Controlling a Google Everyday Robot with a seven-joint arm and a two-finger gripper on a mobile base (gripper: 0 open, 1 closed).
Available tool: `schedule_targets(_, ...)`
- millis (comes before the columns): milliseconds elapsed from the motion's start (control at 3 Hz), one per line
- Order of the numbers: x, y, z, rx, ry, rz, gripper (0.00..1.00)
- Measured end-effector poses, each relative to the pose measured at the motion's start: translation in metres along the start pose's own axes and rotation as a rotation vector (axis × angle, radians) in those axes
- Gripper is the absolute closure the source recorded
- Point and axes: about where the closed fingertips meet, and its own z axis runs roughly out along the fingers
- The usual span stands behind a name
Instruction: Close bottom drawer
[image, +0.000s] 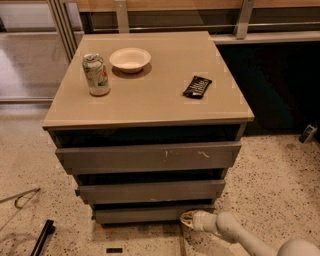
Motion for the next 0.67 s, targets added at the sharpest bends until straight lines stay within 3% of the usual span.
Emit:
schedule_targets(333, 0.0, 0.001, -0.001, 0.0, 0.0, 0.0, 1.0)
schedule_targets(667, -0.002, 0.028, -0.022, -0.149, -0.012, 0.037, 1.0)
